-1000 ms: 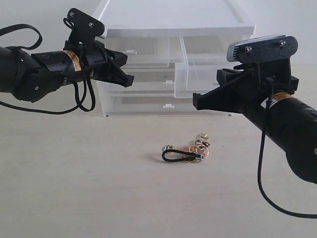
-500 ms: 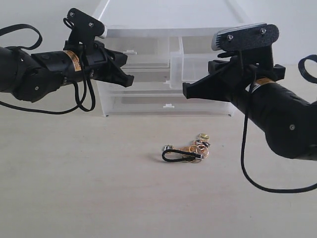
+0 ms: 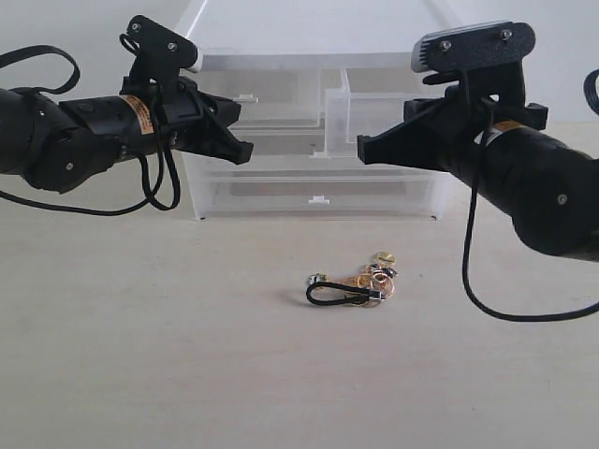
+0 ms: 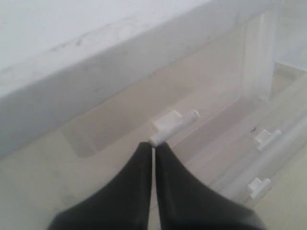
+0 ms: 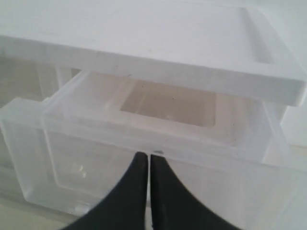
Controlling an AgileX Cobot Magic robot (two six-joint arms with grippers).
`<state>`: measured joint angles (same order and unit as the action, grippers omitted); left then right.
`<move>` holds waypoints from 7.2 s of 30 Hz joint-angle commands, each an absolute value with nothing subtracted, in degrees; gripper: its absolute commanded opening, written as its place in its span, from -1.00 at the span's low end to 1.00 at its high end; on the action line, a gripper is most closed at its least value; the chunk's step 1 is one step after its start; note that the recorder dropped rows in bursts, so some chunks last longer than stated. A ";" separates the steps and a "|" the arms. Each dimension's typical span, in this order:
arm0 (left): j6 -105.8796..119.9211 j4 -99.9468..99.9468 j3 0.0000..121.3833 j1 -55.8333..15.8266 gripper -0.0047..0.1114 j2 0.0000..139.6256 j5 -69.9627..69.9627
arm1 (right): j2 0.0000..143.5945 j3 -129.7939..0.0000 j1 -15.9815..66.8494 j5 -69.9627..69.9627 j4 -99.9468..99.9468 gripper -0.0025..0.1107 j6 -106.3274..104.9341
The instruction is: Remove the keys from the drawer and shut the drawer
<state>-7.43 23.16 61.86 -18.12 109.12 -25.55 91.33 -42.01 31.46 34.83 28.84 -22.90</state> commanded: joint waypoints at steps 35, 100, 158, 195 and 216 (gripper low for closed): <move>-7.95 14.42 64.97 -15.98 -0.85 108.18 -30.09 | 97.17 -51.06 27.30 29.80 30.01 -0.96 -26.47; -7.95 16.53 61.59 -15.98 -0.85 101.83 -27.40 | 59.78 -32.86 24.65 15.14 35.51 -0.96 -36.35; -19.00 27.84 11.43 -26.55 -0.85 57.04 -30.15 | 7.82 -4.64 -2.10 -9.95 39.00 -0.96 -39.58; -18.89 27.84 11.43 -26.55 -0.85 57.04 -30.15 | 0.00 0.00 3.32 -19.93 -0.59 -0.96 0.88; -18.89 27.84 11.43 -26.55 -0.85 57.04 -30.15 | 0.00 0.00 2.32 -19.93 -0.56 -0.96 0.97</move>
